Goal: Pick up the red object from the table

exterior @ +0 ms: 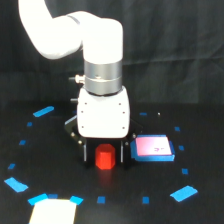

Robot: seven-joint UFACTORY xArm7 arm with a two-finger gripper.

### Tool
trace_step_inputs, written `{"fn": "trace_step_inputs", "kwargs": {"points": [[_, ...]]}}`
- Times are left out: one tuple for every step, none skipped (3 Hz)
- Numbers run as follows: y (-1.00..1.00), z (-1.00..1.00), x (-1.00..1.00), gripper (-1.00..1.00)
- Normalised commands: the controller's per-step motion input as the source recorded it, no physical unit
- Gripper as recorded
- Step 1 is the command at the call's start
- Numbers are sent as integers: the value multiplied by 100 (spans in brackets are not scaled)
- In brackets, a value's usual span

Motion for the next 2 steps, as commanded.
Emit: {"fn": "trace_step_inputs", "kwargs": {"points": [[27,-41,-1,-100],[18,-17,-4,-96]]}}
